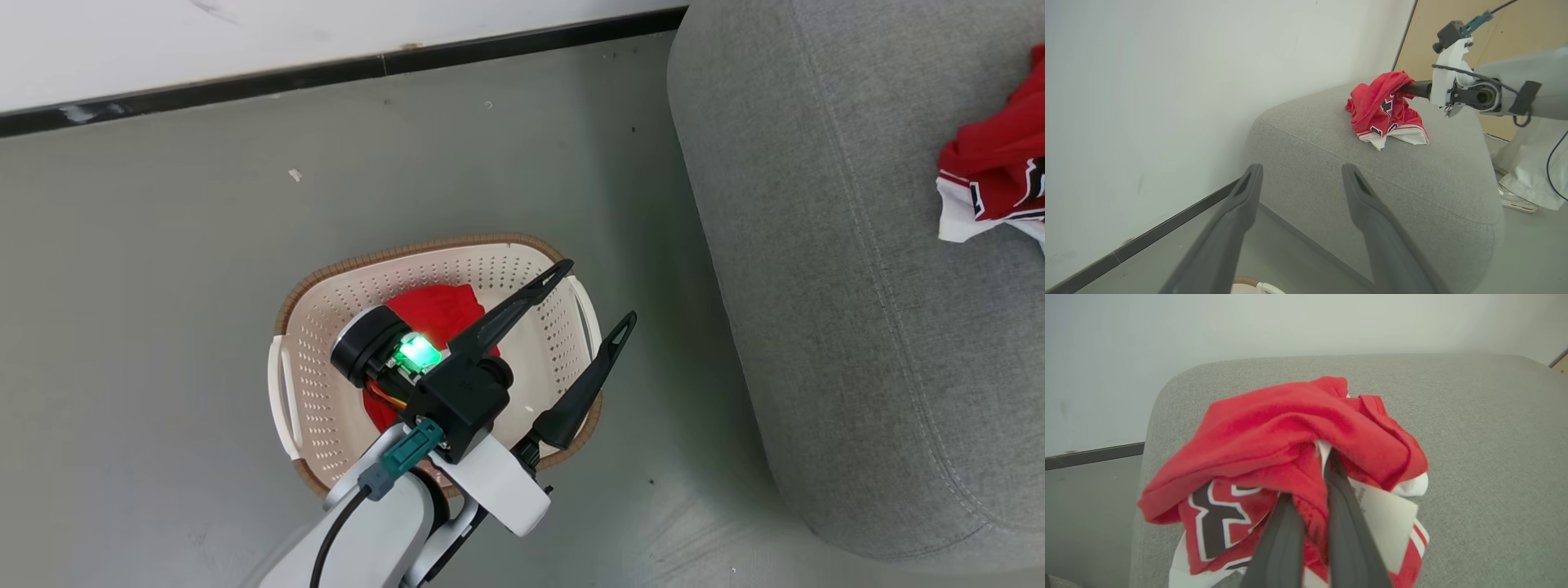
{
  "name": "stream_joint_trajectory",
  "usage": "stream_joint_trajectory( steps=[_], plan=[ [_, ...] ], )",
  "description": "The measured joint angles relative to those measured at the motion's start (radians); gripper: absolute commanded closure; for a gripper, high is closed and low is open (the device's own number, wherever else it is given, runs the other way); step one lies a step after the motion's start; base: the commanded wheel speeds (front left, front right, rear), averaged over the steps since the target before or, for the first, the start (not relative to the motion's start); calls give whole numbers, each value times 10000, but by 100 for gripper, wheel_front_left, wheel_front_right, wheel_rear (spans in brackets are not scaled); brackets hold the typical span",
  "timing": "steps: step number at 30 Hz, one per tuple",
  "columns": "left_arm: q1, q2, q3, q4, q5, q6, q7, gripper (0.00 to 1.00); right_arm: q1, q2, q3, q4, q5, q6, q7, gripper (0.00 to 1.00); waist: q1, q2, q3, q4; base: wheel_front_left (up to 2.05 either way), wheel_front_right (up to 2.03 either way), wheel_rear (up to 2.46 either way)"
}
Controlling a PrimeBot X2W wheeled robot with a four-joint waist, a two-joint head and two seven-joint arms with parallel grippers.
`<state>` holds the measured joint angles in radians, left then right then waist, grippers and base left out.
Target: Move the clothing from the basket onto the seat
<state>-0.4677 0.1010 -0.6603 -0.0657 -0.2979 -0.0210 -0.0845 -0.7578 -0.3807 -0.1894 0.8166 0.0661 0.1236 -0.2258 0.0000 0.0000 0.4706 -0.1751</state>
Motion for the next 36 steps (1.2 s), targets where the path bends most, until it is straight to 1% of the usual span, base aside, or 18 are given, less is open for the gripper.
stream_joint_trajectory(
  steps=[7,9,10,11,12,14,15,21,29,33,36],
  plan=[
    [-221,82,128,79,12,-19,-4,0,21,495,176,23,-54,0,-211,100,0,0,303,-23,0,0,0],
    [-221,130,182,138,10,-82,-27,0,123,539,230,-13,-65,0,-219,82,0,0,301,-45,0,0,0],
    [-221,153,207,161,10,-84,-48,0,181,546,230,-15,-65,0,-219,67,0,0,295,-56,0,0,0],
    [-221,163,228,190,8,-84,-52,0,235,546,228,-31,-67,0,-219,59,0,0,286,-67,0,0,0],
    [-221,169,249,213,8,-84,-63,0,292,546,226,-86,-69,0,-219,53,0,0,275,-79,0,0,0],
    [-221,194,307,267,2,-84,-140,0,388,583,211,-265,-123,0,-221,9,1,0,242,-106,0,0,0],
    [-221,201,341,299,-8,-82,-140,0,418,608,209,-403,-159,0,-219,0,0,0,222,-121,0,0,0],
    [-220,199,408,500,-77,-82,-253,0,798,719,165,-1544,-173,0,-221,0,0,0,64,-231,0,0,0],
    [-194,249,813,775,-201,-58,-650,0,1897,1124,222,-2838,-249,0,-221,0,0,0,-266,-380,0,0,0],
    [-112,355,1091,968,-278,27,-855,0,2300,1400,268,-3871,-240,0,-221,0,0,0,-491,-418,0,0,0],
    [10,458,1430,1124,-385,205,-1051,0,2502,1705,428,-4598,-240,0,-224,0,0,0,-685,-425,0,0,0]
  ],
)
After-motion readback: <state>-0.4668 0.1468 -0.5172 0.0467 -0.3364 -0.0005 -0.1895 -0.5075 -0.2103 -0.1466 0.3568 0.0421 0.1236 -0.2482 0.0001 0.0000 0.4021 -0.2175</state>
